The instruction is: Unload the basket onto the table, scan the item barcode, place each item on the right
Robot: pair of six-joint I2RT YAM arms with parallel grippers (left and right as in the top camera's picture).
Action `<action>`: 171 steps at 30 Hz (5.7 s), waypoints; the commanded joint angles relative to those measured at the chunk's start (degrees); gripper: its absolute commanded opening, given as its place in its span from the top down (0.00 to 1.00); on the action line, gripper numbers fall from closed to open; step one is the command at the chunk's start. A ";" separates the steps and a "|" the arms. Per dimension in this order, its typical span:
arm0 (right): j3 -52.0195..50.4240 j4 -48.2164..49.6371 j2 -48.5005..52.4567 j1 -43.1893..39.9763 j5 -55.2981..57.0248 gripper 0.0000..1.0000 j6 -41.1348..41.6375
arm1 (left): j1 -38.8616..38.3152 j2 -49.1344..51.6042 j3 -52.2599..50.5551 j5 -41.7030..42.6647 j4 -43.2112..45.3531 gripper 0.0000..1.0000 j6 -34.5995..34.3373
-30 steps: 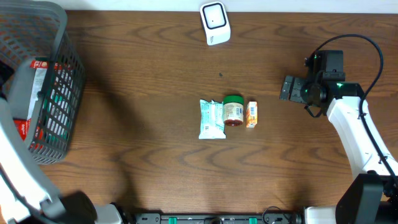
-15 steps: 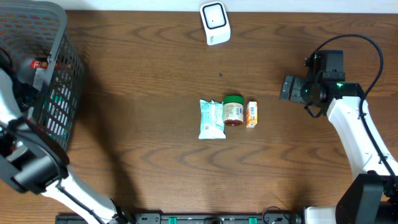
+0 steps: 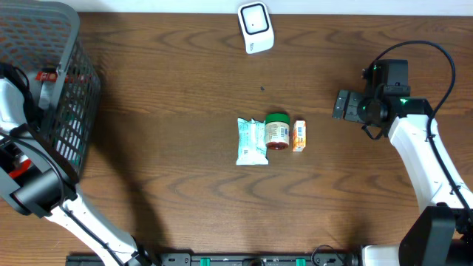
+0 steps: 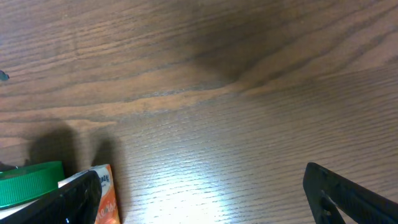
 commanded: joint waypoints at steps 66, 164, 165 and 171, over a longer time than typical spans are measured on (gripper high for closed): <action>0.68 -0.04 -0.85 -0.20 0.52 0.01 -0.55 | -29.83 -40.70 -21.09 65.79 11.23 0.93 0.24; 0.68 -0.02 -0.85 -0.20 0.50 0.01 -0.55 | -59.47 -18.03 -35.21 21.20 48.57 0.92 -8.15; 0.68 -0.02 -0.85 -0.20 0.50 0.01 -0.55 | -59.47 -17.22 -35.21 21.18 48.85 0.92 -8.15; 0.68 -0.02 -0.85 -0.20 0.52 0.01 -0.55 | -59.47 -14.36 -35.21 21.18 42.14 0.91 -8.09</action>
